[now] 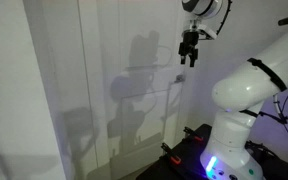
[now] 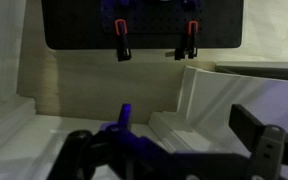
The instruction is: Push the door handle down and push the door open
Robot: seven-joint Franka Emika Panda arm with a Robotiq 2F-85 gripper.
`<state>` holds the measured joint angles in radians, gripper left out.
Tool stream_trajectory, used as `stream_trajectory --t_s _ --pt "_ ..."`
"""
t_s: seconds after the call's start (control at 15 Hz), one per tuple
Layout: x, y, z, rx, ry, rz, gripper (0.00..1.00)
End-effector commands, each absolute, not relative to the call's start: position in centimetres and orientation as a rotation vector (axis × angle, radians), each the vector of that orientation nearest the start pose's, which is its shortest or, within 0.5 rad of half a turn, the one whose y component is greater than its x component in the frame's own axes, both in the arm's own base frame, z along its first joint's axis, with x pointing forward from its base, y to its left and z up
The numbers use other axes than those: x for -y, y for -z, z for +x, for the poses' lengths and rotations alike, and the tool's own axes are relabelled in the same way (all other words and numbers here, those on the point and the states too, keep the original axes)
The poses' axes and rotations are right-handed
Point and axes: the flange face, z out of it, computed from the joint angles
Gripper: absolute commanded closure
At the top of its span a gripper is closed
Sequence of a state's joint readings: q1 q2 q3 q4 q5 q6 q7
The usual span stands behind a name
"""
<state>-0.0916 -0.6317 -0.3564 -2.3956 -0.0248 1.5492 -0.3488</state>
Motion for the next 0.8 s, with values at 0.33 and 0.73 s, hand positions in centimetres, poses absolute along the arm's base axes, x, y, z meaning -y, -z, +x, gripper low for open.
stream_trajectory --t_s 0.33,0.73 --pt "16.9 -50.4 30.6 -0.050 -0.192 -2.903 0.00" --pt "22.5 -48.1 33.9 -0.475 0.157 -2.972 0.00"
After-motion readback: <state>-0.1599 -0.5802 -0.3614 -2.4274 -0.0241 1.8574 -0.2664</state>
